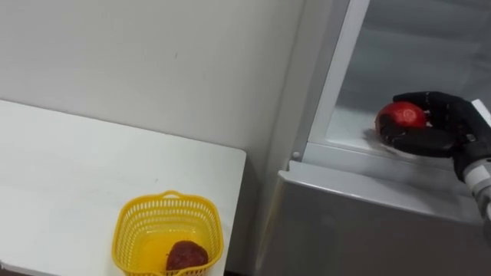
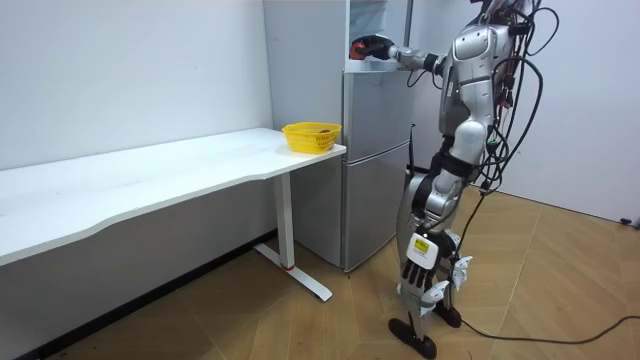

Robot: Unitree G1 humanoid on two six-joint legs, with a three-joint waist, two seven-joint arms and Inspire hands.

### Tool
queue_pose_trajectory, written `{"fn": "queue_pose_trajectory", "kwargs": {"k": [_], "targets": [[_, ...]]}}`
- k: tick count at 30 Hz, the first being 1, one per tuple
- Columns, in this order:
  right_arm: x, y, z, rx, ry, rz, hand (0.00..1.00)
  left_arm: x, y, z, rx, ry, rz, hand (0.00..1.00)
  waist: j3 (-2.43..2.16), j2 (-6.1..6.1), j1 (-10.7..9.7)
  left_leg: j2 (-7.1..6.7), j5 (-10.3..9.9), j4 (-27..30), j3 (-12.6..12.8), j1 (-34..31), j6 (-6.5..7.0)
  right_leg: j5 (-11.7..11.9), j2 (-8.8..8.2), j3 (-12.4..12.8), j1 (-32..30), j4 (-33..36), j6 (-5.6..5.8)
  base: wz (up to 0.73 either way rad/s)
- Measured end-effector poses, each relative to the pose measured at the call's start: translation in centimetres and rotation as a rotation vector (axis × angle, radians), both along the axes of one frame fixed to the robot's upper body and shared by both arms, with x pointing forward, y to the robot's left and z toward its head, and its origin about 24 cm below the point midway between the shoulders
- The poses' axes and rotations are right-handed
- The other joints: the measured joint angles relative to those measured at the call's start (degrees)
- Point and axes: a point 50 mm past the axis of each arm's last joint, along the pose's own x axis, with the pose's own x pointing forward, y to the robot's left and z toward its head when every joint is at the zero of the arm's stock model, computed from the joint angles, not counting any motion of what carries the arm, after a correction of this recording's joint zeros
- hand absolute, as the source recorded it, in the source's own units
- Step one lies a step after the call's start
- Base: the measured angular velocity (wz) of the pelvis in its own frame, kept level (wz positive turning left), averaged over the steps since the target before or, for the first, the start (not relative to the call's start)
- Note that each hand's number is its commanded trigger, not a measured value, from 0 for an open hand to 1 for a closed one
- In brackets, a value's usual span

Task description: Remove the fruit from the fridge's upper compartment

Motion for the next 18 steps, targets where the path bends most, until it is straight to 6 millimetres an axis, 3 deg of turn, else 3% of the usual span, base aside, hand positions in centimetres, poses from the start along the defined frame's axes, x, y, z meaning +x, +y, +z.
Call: {"fn": "queue_pose_trajectory", "kwargs": {"k": [10,18], "targets": [[0.0,0.1,0.2,0.001,-0.008,0.005,1.00,0.2,0.0,0.0,0.000,-0.004,-0.001,0.00,-0.02,0.20,-0.13,-0.05,0.00,0.02,-0.12,0.02,0.00,0.00,-0.04,-0.22,0.05,0.07,0.01,0.01],[-0.7,2.5,3.5,-0.037,-0.163,0.070,1.00,0.8,-0.1,-0.2,0.020,-0.034,-0.012,0.00,0.20,1.28,-0.41,0.01,0.03,-0.09,0.71,0.04,0.03,0.00,-0.02,0.91,-0.46,0.06,0.01,-0.04]]}}
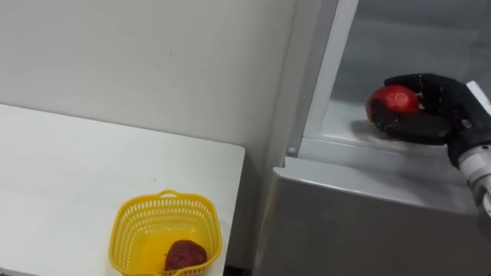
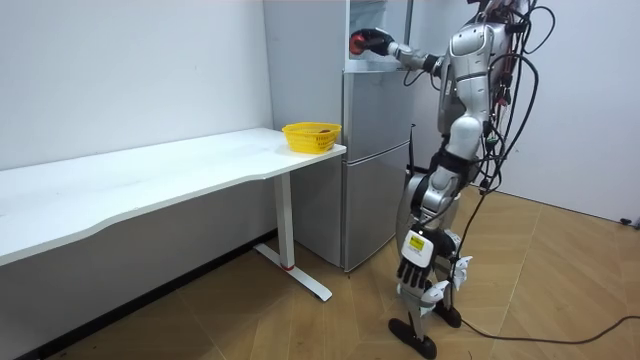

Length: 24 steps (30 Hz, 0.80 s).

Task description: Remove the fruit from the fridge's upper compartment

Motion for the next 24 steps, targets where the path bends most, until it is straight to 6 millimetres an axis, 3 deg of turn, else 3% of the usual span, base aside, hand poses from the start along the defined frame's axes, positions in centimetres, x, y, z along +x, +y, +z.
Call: {"fn": "queue_pose_trajectory", "kwargs": {"k": [6,9,14,20,24], "targets": [[-1.8,2.7,3.5,-0.051,-0.183,0.079,1.00,0.7,-0.3,-0.1,-0.005,-0.034,-0.009,0.00,0.30,0.96,-0.05,0.08,-0.03,-0.13,0.43,0.17,0.02,0.00,0.00,0.21,-0.30,-0.10,0.00,-0.04],[-2.7,3.6,4.7,-0.052,-0.259,0.111,1.00,0.8,-0.4,-0.1,-0.003,-0.041,-0.014,0.00,0.16,1.55,-0.05,0.08,-0.04,-0.22,0.44,0.20,0.02,0.00,-0.01,0.16,-0.05,-0.09,0.01,0.00],[-3.9,4.8,5.1,-0.022,-0.333,0.130,1.00,0.7,-0.5,-0.1,-0.002,-0.041,-0.011,0.00,-0.48,2.79,-0.23,0.08,-0.08,-0.25,0.46,0.43,0.08,0.00,0.04,1.05,0.16,-0.07,0.01,-0.01],[-6.8,6.8,5.2,0.006,-0.439,0.205,1.00,1.1,-0.7,-0.2,-0.010,-0.058,-0.017,0.00,-0.03,4.00,-1.16,0.06,-0.08,-0.29,0.63,0.30,0.08,0.00,0.09,1.62,0.05,-0.06,0.00,-0.02],[-8.6,7.8,6.1,-0.028,-0.549,0.233,1.00,1.3,-1.0,-0.4,-0.020,-0.058,-0.017,0.00,-0.25,4.14,-1.25,0.15,-0.08,-0.41,1.49,0.30,0.09,0.00,0.18,2.60,-0.36,-0.07,0.00,-0.10]]}}
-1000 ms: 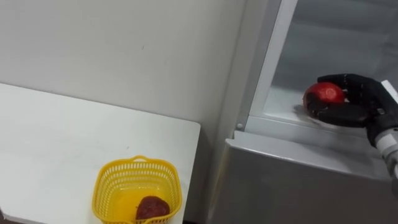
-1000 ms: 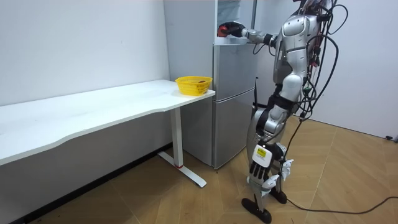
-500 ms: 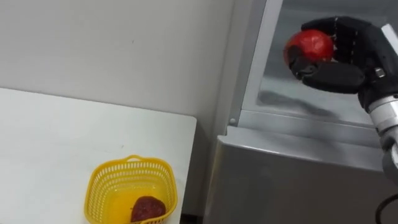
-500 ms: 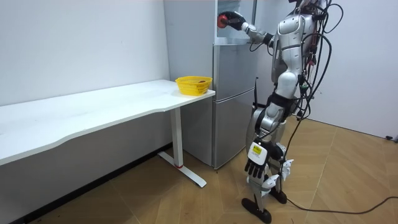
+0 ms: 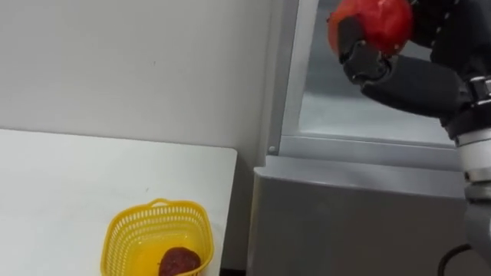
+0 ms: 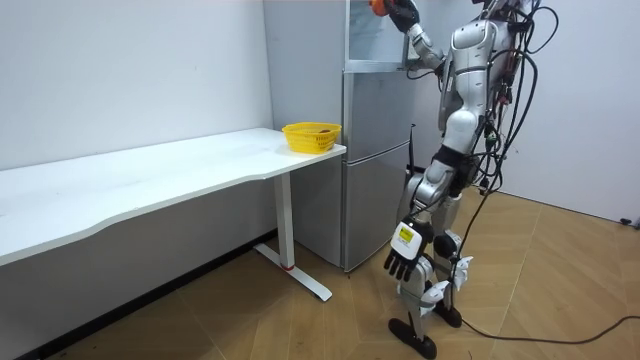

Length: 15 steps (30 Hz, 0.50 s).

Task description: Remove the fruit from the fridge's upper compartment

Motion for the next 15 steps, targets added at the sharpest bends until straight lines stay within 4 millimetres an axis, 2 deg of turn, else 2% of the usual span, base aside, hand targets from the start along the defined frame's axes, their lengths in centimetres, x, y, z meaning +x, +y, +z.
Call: {"fn": "queue_pose_trajectory", "kwargs": {"k": [3,5,9,14,15], "targets": [[-0.6,1.5,-0.2,-0.043,-0.056,0.000,1.00,0.1,-0.2,-0.1,-0.008,0.009,-0.016,0.00,-0.10,-0.02,0.34,0.19,0.00,-0.52,1.11,0.55,0.01,0.09,0.09,0.77,-0.15,0.03,-0.15,-0.17],[-0.7,2.9,-0.7,-0.080,-0.057,0.026,1.00,0.4,-0.3,-0.3,-0.014,0.011,-0.025,0.00,-0.06,0.01,0.29,0.27,0.00,-0.59,1.35,0.60,0.01,0.15,0.15,1.00,-0.32,0.06,-0.23,-0.12],[-1.3,5.2,-1.6,-0.196,-0.066,0.067,1.00,1.2,-0.8,-0.4,-0.035,0.012,-0.068,0.00,-0.32,-0.42,0.68,0.30,-0.01,-0.50,1.20,-0.07,0.00,0.24,0.19,0.78,-0.94,0.08,-0.33,0.01],[-2.5,7.8,-2.8,-0.327,-0.076,0.170,1.00,1.7,-1.2,-0.6,-0.056,0.010,-0.106,0.00,-0.30,-0.62,1.99,0.38,0.01,-0.44,1.23,-0.40,0.00,0.27,0.23,0.92,-1.82,0.10,-0.38,-0.02],[-2.6,8.2,-3.0,-0.350,-0.069,0.194,1.00,1.9,-1.2,-0.6,-0.064,0.008,-0.115,0.00,-0.19,-0.81,2.12,0.38,0.01,-0.44,1.20,-0.47,-0.01,0.27,0.23,0.86,-1.87,0.10,-0.38,0.00]]}}
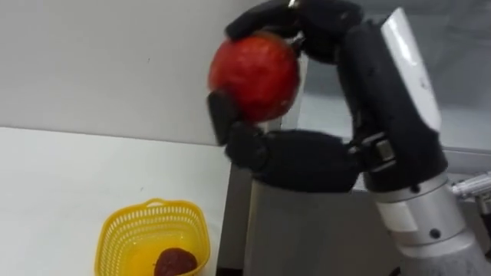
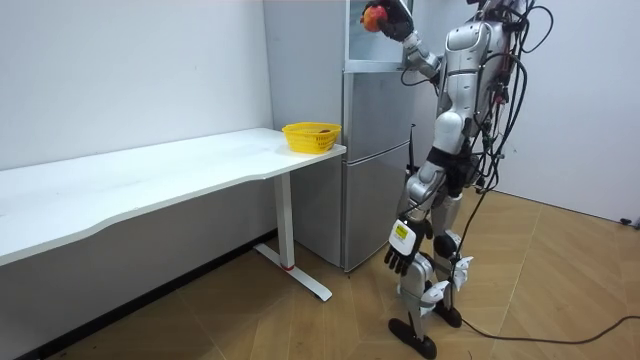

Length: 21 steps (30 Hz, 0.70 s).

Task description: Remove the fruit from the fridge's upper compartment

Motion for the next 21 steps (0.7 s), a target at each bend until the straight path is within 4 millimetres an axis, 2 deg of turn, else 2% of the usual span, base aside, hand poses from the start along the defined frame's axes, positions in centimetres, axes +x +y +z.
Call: {"fn": "queue_pose_trajectory", "kwargs": {"k": [6,8,9,13,16,19,21], "targets": [[-0.2,1.3,-0.9,-0.085,0.043,0.073,1.00,0.6,0.0,0.1,-0.033,-0.004,-0.032,0.00,0.70,-1.59,2.09,0.00,-0.02,-0.18,-0.51,-0.98,-0.01,0.00,0.04,-0.46,-0.39,-0.08,0.01,0.03],[-0.3,1.9,-1.3,-0.118,0.056,0.099,1.00,1.1,0.0,0.1,-0.037,-0.014,-0.039,0.00,0.64,-2.12,2.75,-0.04,-0.01,-0.06,-0.90,-1.72,-0.02,0.00,0.04,-0.71,-0.92,-0.06,0.01,0.07],[-0.4,2.3,-1.6,-0.143,0.061,0.111,1.00,1.5,0.0,0.1,-0.036,-0.022,-0.042,0.00,0.81,-2.43,3.36,-0.04,0.00,-0.02,-0.88,-1.76,-0.03,0.00,0.05,-0.74,-1.00,-0.06,0.01,0.04],[-0.2,3.3,-2.9,-0.212,0.107,0.137,1.00,1.8,-0.1,0.1,-0.040,-0.022,-0.061,0.00,0.84,-2.62,5.29,-0.15,0.00,0.23,-1.23,-1.81,-0.01,-0.01,-0.04,-0.91,-0.93,-0.05,0.01,0.04],[0.7,3.2,-3.8,-0.240,0.155,0.118,1.00,2.0,0.1,0.2,-0.035,-0.026,-0.063,0.00,0.92,-2.73,6.09,-0.41,-0.01,0.43,-2.45,-2.02,0.01,-0.01,-0.23,-2.00,-0.86,-0.08,0.02,0.18],[2.0,3.1,-5.7,-0.291,0.240,0.087,1.00,1.8,0.5,0.3,-0.026,-0.023,-0.062,0.00,1.00,-2.81,7.21,-0.43,0.00,0.50,-2.60,-2.59,0.01,-0.03,-0.23,-2.19,-1.12,-0.12,0.04,0.05],[3.3,2.8,-7.7,-0.362,0.303,0.023,1.00,1.9,0.7,0.4,-0.019,-0.024,-0.064,0.00,1.08,-2.82,7.44,-0.43,-0.02,0.60,-2.80,-3.20,-0.01,-0.03,-0.23,-2.98,-1.18,-0.17,0.04,0.11]]}}
